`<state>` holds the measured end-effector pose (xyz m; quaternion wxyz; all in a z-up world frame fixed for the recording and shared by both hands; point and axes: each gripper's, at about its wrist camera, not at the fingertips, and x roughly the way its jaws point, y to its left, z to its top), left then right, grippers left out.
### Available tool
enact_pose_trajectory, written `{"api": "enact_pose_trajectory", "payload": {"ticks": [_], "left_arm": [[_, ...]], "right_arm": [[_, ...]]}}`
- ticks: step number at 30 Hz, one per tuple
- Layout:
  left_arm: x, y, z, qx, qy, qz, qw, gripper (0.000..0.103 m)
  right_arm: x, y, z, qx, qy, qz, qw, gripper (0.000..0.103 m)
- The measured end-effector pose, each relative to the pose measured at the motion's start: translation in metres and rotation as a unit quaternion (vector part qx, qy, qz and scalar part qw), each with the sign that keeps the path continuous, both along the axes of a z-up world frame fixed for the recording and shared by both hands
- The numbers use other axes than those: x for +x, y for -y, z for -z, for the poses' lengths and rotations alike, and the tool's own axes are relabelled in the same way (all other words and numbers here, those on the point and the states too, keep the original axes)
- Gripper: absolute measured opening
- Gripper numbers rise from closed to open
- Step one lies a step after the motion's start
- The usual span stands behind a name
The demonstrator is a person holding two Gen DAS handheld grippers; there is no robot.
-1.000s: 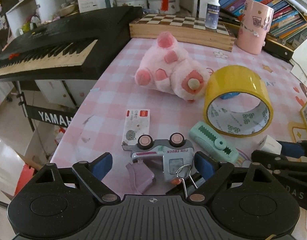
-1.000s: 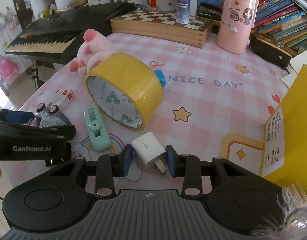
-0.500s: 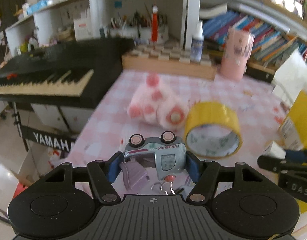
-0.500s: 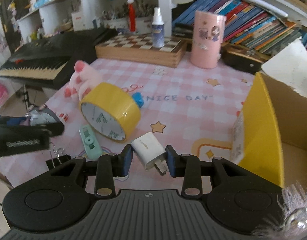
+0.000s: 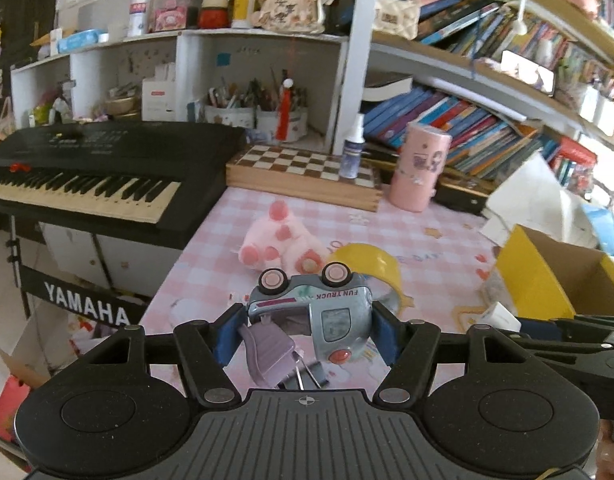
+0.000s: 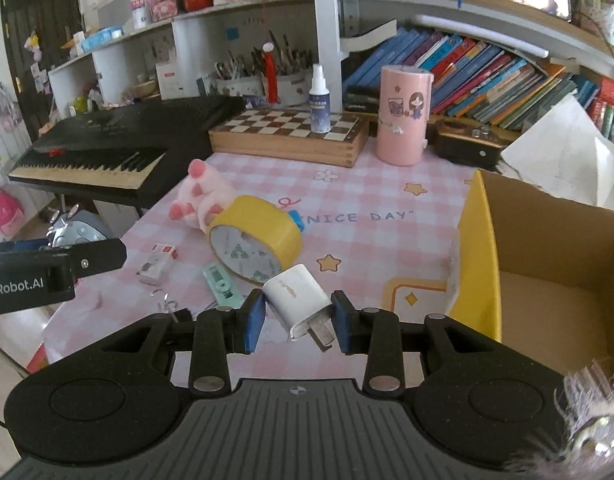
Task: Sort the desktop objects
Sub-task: 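Carry the plug and toy truck with both tools over the yellow box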
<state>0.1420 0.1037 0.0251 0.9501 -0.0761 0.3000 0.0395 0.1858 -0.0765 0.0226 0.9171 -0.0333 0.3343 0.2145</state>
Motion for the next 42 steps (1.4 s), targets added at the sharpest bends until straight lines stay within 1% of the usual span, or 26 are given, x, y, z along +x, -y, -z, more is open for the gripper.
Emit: {"api": "enact_pose_trajectory", "payload": {"ticks": [5, 13, 17, 20, 23, 27, 31, 36, 42], "left_arm": [[-0.024, 0.01, 0.0, -0.003, -0.002, 0.031, 0.9995, 0.066], [-0.08, 0.019, 0.009, -0.004, -0.017, 0.073, 0.9972, 0.066], [-0.103, 0.03, 0.016, -0.004, -0.042, 0.111, 0.993, 0.066], [-0.116, 0.042, 0.019, -0.007, -0.047, 0.143, 0.9885, 0.066], [-0.124, 0.057, 0.018, -0.006, -0.047, 0.179, 0.9826, 0.066], [-0.132, 0.077, 0.014, 0.001, -0.038, 0.222, 0.9744, 0.066], [-0.138, 0.094, 0.018, -0.002, -0.039, 0.251, 0.9672, 0.066], [-0.141, 0.112, 0.018, 0.001, -0.038, 0.267, 0.9628, 0.066], [-0.136, 0.131, 0.017, 0.005, -0.042, 0.278, 0.9596, 0.066]], "right_arm": [[-0.032, 0.008, -0.002, 0.01, 0.003, 0.027, 1.0, 0.033], [-0.095, 0.019, 0.009, 0.018, -0.02, 0.056, 0.998, 0.033], [-0.136, 0.025, 0.011, 0.02, -0.017, 0.076, 0.997, 0.033], [-0.16, 0.039, 0.012, 0.02, -0.016, 0.11, 0.994, 0.033], [-0.179, 0.058, 0.014, 0.025, -0.02, 0.152, 0.988, 0.033], [-0.196, 0.083, 0.012, 0.032, -0.022, 0.201, 0.979, 0.033], [-0.211, 0.098, 0.013, 0.03, -0.023, 0.229, 0.973, 0.033], [-0.22, 0.112, 0.016, 0.03, -0.025, 0.243, 0.969, 0.033], [-0.215, 0.133, 0.017, 0.029, -0.031, 0.252, 0.967, 0.033]]}}
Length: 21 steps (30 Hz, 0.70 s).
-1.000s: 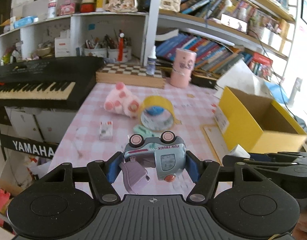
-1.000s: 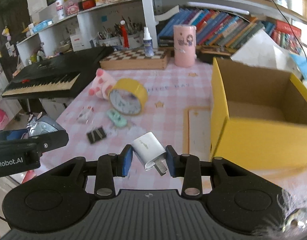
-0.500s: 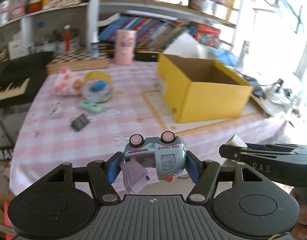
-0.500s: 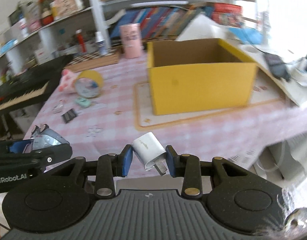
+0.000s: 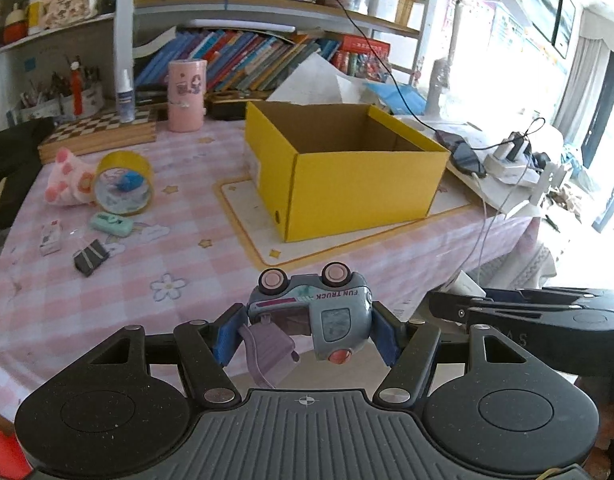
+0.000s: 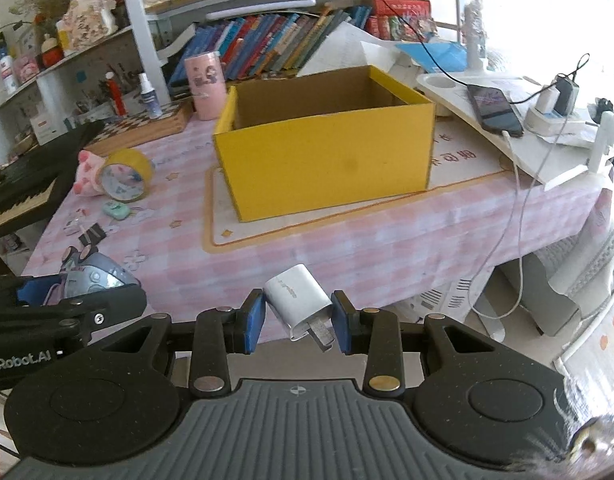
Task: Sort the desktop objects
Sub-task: 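Carry the plug and toy truck with both tools over the yellow box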
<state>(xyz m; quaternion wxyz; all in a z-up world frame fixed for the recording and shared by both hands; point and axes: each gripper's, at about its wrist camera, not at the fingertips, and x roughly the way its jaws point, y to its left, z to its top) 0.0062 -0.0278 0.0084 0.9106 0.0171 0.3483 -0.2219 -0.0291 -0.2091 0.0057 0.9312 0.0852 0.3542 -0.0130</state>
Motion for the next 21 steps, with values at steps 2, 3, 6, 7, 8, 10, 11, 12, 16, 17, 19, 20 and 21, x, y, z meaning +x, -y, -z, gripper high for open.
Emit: {"api": "enact_pose_trajectory", "payload": {"ticks": [2, 3, 6, 7, 8, 10, 11, 12, 16, 17, 19, 20, 21], "left_arm": [[0.003, 0.008, -0.001, 0.004, 0.002, 0.004, 1.0, 0.067], [0.005, 0.01, -0.001, 0.006, 0.003, 0.005, 1.0, 0.066], [0.012, 0.022, 0.001, 0.011, -0.001, 0.007, 0.9999, 0.067], [0.014, 0.026, 0.001, 0.013, -0.003, 0.009, 0.9999, 0.067], [0.016, 0.031, 0.002, 0.014, -0.003, 0.01, 0.9998, 0.066], [0.021, 0.04, 0.002, 0.016, 0.0, 0.013, 0.9998, 0.066], [0.023, 0.044, 0.001, 0.017, 0.001, 0.015, 0.9997, 0.066], [0.025, 0.05, 0.001, 0.019, 0.003, 0.017, 0.9997, 0.066], [0.035, 0.07, 0.001, 0.025, 0.002, 0.026, 0.9994, 0.066], [0.037, 0.074, 0.001, 0.024, 0.002, 0.028, 0.9993, 0.066], [0.043, 0.082, 0.0, 0.023, 0.004, 0.029, 0.9993, 0.066], [0.045, 0.086, 0.0, 0.021, 0.005, 0.029, 0.9993, 0.066], [0.048, 0.09, 0.0, 0.02, 0.005, 0.028, 0.9994, 0.067]], "right_arm": [[0.004, 0.01, 0.001, 0.003, -0.006, 0.006, 1.0, 0.033], [0.007, 0.014, 0.002, 0.005, -0.008, 0.008, 1.0, 0.033], [0.014, 0.025, 0.005, 0.008, -0.017, 0.007, 1.0, 0.033], [0.017, 0.028, 0.005, 0.009, -0.019, 0.005, 1.0, 0.033], [0.02, 0.03, 0.006, 0.009, -0.02, 0.004, 1.0, 0.033], [0.026, 0.037, 0.006, 0.008, -0.023, 0.0, 1.0, 0.033], [0.029, 0.04, 0.007, 0.008, -0.024, -0.001, 1.0, 0.033], [0.032, 0.044, 0.007, 0.008, -0.025, -0.002, 1.0, 0.033], [0.044, 0.06, 0.007, 0.008, -0.026, -0.002, 1.0, 0.033], [0.047, 0.064, 0.007, 0.008, -0.026, -0.002, 1.0, 0.033], [0.054, 0.072, 0.006, 0.006, -0.025, -0.003, 1.0, 0.033], [0.057, 0.076, 0.005, 0.003, -0.025, -0.005, 1.0, 0.033], [0.06, 0.079, 0.005, 0.001, -0.024, -0.006, 1.0, 0.033]]}}
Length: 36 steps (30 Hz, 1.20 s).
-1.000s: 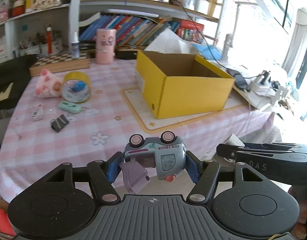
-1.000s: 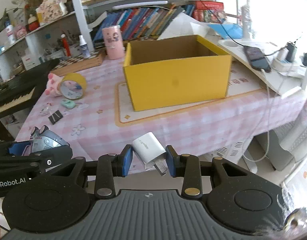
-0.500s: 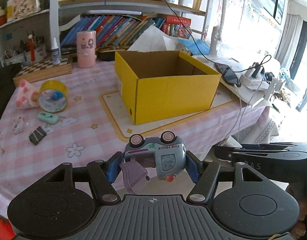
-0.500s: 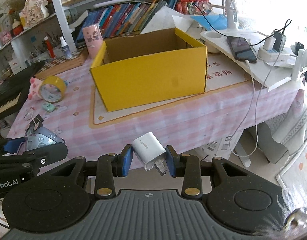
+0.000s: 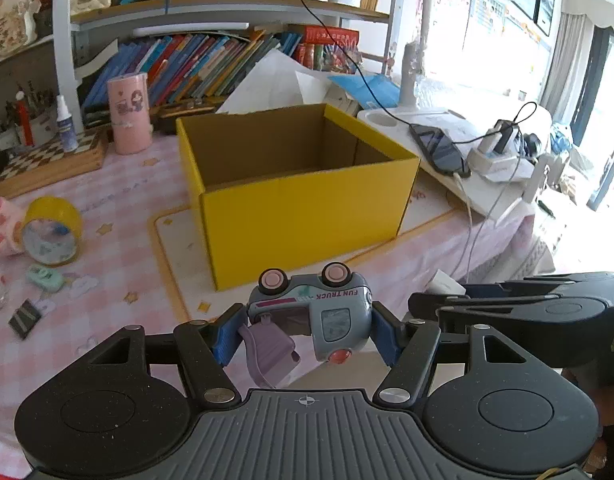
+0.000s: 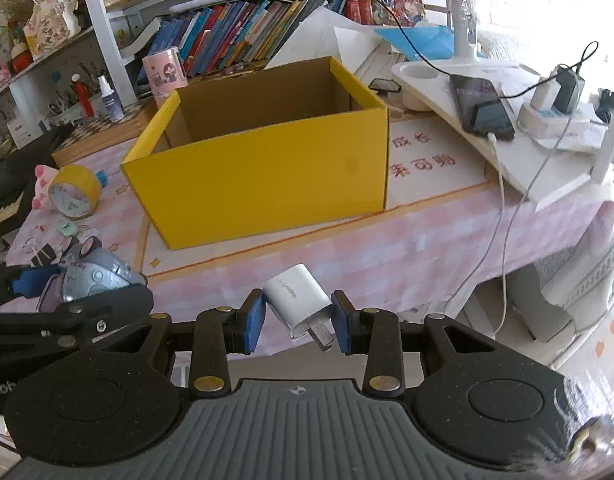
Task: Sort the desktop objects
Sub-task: 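Carry the plug and toy truck with both tools over the yellow box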
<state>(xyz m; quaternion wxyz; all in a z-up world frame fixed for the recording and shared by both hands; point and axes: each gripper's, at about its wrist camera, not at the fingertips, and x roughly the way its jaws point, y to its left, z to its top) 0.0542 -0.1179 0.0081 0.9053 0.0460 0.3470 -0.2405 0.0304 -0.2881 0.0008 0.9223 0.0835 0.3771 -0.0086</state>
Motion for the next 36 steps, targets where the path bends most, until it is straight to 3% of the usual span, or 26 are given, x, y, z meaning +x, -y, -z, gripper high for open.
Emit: {"api": "enact_pose_trajectory", "payload": {"ticks": [22, 29, 36], "left_arm": [[0.072, 0.058, -0.044, -0.005, 0.091, -0.049, 0.9946, 0.067], [0.101, 0.062, -0.042, 0.008, 0.091, -0.076, 0.9929, 0.067], [0.124, 0.067, -0.034, 0.032, 0.081, -0.088, 0.9923, 0.067]], "right_arm": [[0.079, 0.062, -0.052, -0.029, 0.102, -0.059, 0.993, 0.033], [0.114, 0.066, -0.06, -0.035, 0.107, -0.1, 0.989, 0.033], [0.15, 0.061, -0.052, -0.04, 0.082, -0.143, 0.986, 0.033]]}}
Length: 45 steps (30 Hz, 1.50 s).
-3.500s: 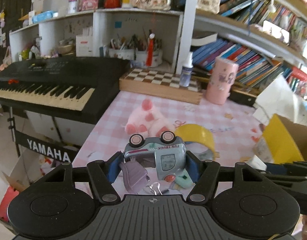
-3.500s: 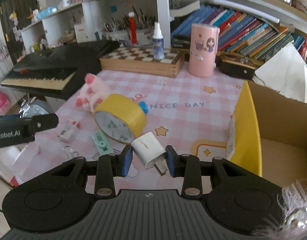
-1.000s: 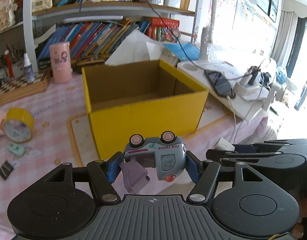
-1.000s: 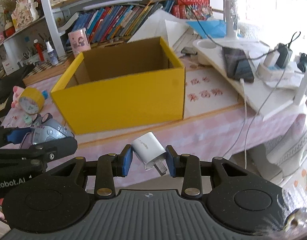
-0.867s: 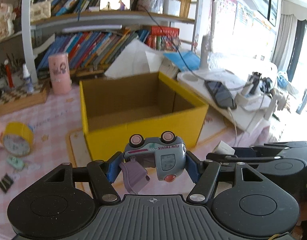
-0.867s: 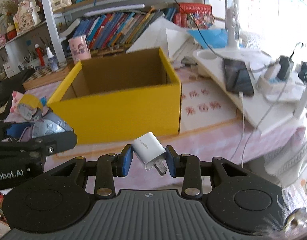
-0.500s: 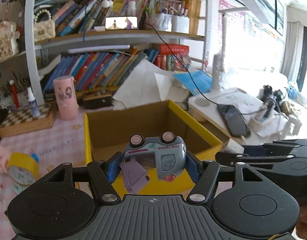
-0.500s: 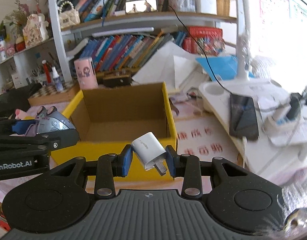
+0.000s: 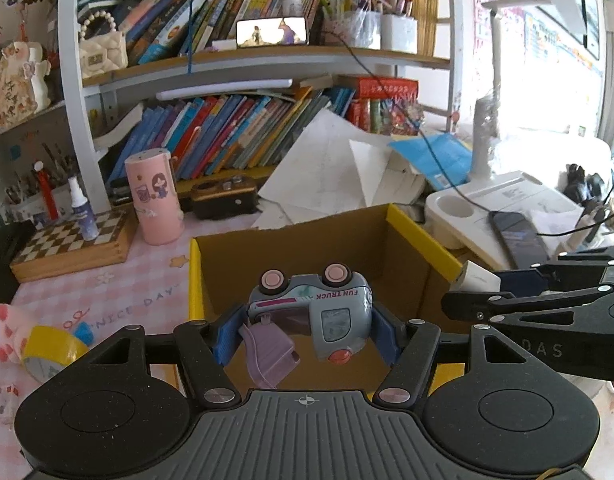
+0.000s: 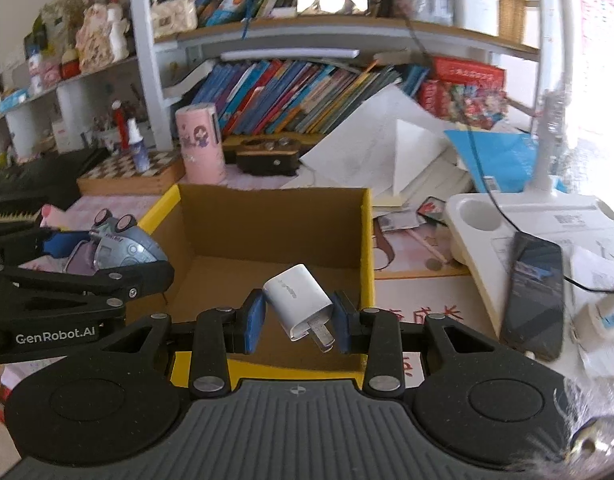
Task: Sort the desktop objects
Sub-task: 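Carry the plug and toy truck with both tools over the yellow box, then open the right tool to drop the plug while the left tool drops the truck into the box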
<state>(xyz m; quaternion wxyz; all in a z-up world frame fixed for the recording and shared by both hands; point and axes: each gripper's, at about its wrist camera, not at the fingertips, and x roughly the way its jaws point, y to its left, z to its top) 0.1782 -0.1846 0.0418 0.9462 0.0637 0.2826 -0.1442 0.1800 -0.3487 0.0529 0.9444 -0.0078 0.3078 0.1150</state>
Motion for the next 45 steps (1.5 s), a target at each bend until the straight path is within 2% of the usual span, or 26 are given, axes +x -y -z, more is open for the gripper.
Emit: {"api": "enact_pose_trajectory", "payload": {"ticks": [6, 12, 16, 23, 26, 31, 43, 45], "left_arm": [[0.014, -0.003, 0.01, 0.014, -0.02, -0.009, 0.9997, 0.067], [0.027, -0.005, 0.022, 0.029, -0.046, -0.012, 0.9984, 0.067], [0.035, -0.006, 0.028, 0.036, -0.065, -0.01, 0.9972, 0.067], [0.051, 0.0, 0.043, 0.051, -0.101, -0.001, 0.9936, 0.067], [0.055, 0.002, 0.046, 0.05, -0.109, 0.001, 0.9927, 0.067], [0.057, 0.011, 0.049, 0.055, -0.113, 0.01, 0.992, 0.067], [0.062, 0.017, 0.053, 0.081, -0.098, 0.007, 0.9918, 0.067], [0.061, 0.016, 0.053, 0.083, -0.094, 0.003, 0.9921, 0.071]], "right_arm": [[0.027, -0.01, 0.007, -0.024, -0.014, -0.042, 0.999, 0.033], [0.057, -0.023, 0.019, -0.068, -0.032, -0.09, 0.993, 0.033], [0.075, -0.035, 0.03, -0.112, -0.047, -0.133, 0.984, 0.033], [0.096, -0.045, 0.054, -0.151, -0.098, -0.185, 0.966, 0.033], [0.099, -0.048, 0.056, -0.17, -0.107, -0.206, 0.958, 0.033], [0.103, -0.047, 0.059, -0.19, -0.126, -0.221, 0.948, 0.033], [0.107, -0.045, 0.06, -0.191, -0.132, -0.226, 0.946, 0.033], [0.107, -0.045, 0.059, -0.186, -0.13, -0.226, 0.947, 0.035]]}}
